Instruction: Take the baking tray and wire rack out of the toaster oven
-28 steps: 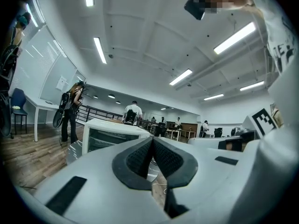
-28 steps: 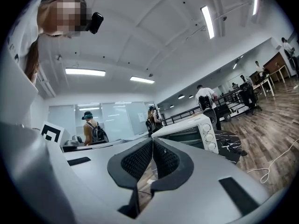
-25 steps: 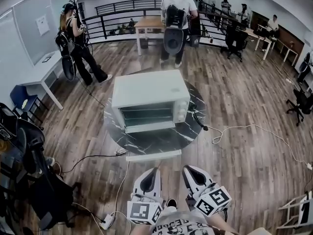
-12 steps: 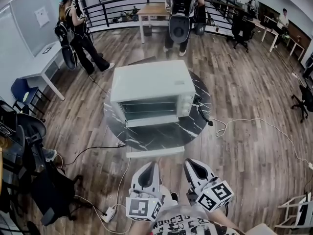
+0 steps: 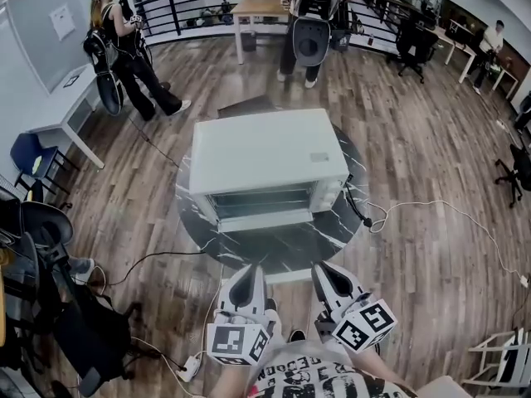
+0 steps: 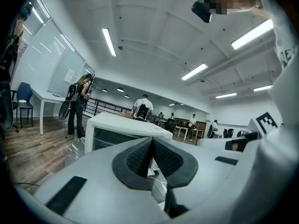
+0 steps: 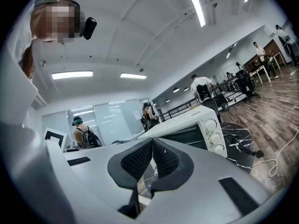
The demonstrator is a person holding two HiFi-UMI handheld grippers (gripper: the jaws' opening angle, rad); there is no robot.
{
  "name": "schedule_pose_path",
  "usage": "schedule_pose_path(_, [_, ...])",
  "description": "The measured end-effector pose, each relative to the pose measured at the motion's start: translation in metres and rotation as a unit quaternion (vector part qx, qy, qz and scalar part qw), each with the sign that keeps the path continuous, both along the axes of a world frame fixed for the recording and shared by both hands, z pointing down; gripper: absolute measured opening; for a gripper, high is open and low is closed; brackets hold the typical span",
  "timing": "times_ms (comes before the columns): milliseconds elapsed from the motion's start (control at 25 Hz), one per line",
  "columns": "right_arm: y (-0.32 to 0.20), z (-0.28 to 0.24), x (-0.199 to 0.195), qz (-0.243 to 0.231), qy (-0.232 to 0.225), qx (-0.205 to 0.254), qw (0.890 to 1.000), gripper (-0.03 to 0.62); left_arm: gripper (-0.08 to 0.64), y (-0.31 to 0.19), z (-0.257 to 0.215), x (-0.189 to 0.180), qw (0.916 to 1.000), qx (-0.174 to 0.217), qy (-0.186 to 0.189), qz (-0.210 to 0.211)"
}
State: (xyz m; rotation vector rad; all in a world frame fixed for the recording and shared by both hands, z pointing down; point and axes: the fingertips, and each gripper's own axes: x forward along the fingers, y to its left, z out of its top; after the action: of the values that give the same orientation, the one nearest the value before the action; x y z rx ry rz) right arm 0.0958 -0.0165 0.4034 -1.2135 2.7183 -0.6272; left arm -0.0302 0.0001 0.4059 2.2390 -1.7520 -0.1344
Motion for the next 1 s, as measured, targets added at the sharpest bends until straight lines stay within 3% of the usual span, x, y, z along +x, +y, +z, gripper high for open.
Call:
schedule_pose_path(520, [-0.072,0.001,-0.054,0.033,-0.011,-0.015,0.999,0.005,0.002,-0.083,0.01,-0.056,0.9987,-0.034,0.024,0.029])
schedule_pose_path(1000, [-0.089,0.005,-0.073,0.06,-0.015,-0.021,0.998,0.004,0.002,-0.103,0.016,-0.075,0.9971,-0.036,0.047,0.048])
